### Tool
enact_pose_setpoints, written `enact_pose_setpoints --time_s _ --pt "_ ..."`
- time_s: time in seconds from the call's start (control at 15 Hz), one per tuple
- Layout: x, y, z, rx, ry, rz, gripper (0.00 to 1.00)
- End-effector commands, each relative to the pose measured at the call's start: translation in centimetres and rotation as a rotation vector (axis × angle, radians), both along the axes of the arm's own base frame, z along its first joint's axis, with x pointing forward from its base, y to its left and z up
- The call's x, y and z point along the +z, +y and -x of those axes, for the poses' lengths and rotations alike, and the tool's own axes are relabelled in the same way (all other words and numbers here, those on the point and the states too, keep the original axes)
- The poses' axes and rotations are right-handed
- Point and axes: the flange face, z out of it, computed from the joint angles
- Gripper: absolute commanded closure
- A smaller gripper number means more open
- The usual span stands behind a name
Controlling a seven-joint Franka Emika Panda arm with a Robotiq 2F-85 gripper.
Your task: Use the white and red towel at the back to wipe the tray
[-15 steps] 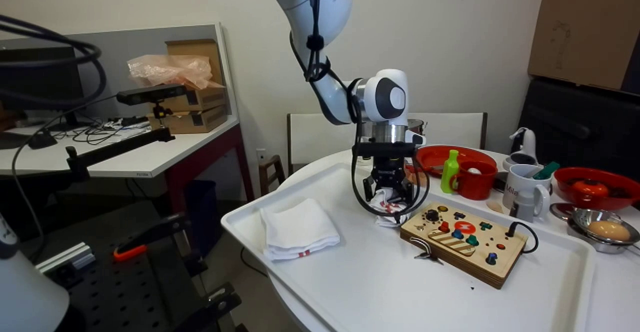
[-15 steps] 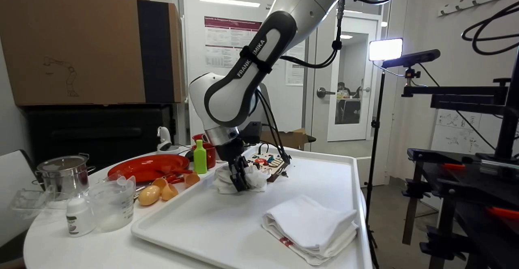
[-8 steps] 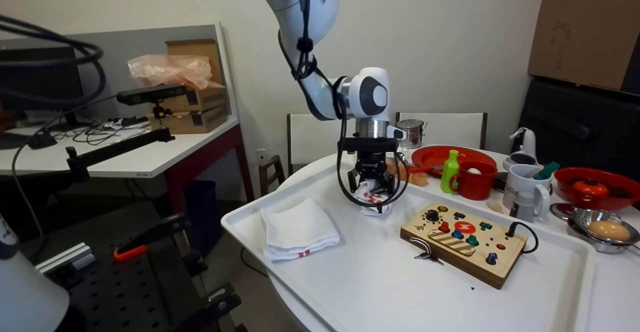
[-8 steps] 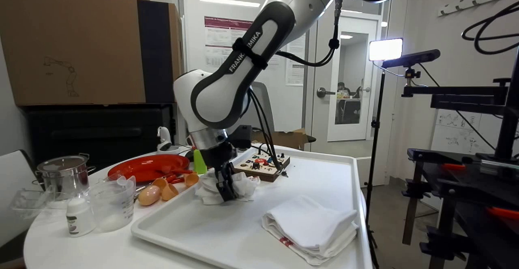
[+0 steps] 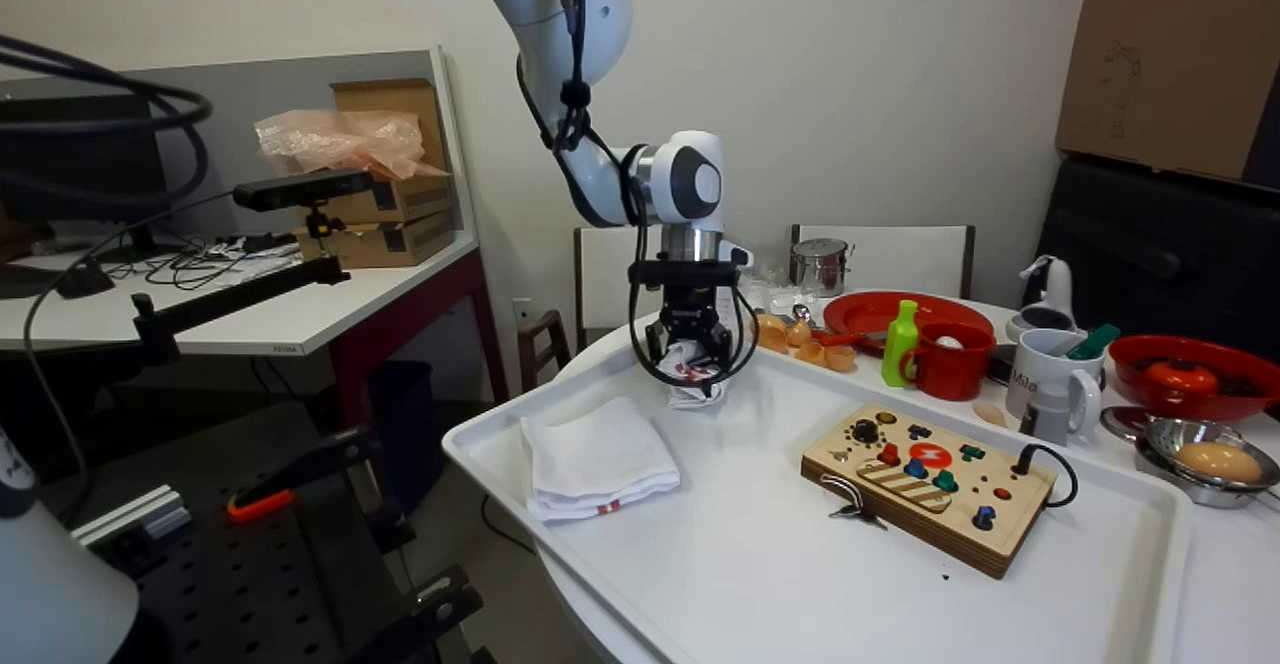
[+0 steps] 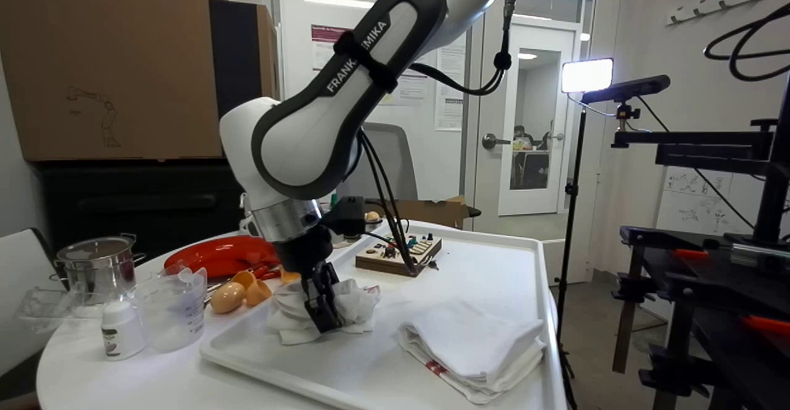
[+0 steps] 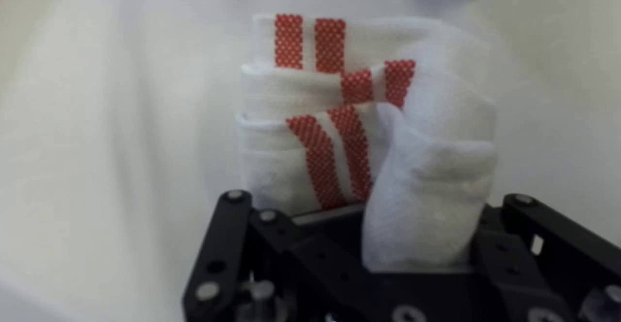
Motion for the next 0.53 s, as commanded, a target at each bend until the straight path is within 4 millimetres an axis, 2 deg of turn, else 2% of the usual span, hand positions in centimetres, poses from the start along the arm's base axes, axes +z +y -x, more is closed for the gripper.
enact_pose_setpoints --time_s 0.0,0.2,0.47 --pt "0.5 1.1 0.0 -0.096 0.07 0.009 1.0" --pt "0.8 1.6 -0.5 -0.164 0.07 -0.019 1.0" --pt "0.7 2.3 -1.3 -0.162 -0.004 -0.001 1.0"
